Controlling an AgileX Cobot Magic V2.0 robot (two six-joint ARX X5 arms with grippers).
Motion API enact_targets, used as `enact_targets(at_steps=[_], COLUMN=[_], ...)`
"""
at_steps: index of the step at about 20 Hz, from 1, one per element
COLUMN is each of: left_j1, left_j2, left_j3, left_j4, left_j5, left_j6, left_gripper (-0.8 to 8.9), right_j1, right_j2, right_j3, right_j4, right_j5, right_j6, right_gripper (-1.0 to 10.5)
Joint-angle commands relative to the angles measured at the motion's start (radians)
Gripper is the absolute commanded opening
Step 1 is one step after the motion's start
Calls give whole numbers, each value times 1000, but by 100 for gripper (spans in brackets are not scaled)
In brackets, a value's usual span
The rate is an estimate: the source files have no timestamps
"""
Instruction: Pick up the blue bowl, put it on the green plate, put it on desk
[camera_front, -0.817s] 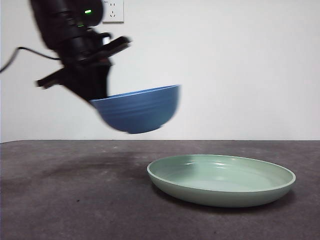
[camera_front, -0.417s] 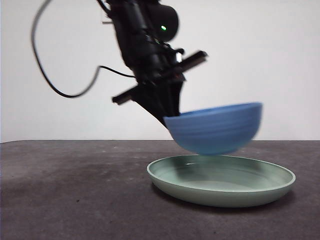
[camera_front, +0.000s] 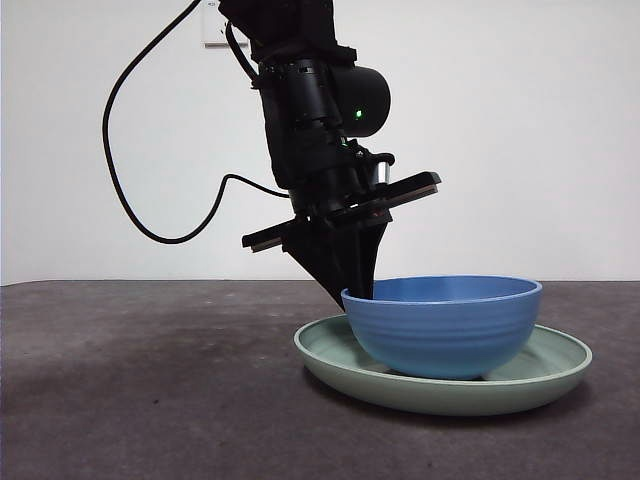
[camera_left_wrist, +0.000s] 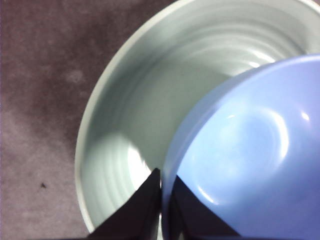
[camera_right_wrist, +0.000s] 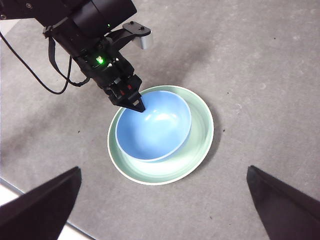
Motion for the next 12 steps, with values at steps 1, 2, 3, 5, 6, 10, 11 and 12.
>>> enact_targets(at_steps=[1,2,3,5,6,10,11,12], left_j1=[-7,-7,-7,-7,-7,-6,-6,-6], left_j2=[22,22,22,22,22,22,22,22], left_j3=[29,29,29,29,32,100,135,176], left_j4=[7,6,7,14,14,-30,-59,-97], left_j5=[-2,-2,-2,-2,-1,-1,-1,-1], left_j6=[-3,-3,-3,-3,-4,-3,1,5], left_gripper=[28,70,118,233,285,353,354,396], right_j1=[0,0,0,0,0,0,0,0], right_j2=[2,2,2,2,2,2,2,2], right_j3=[19,19,19,19,19,19,19,19], right_j4=[3,3,3,3,3,3,3,3], right_j5=[3,3,3,3,3,3,4,4], right_j6=[-8,-8,-8,-8,-8,-8,-8,-8], right_gripper=[640,640,640,640,640,640,640,640])
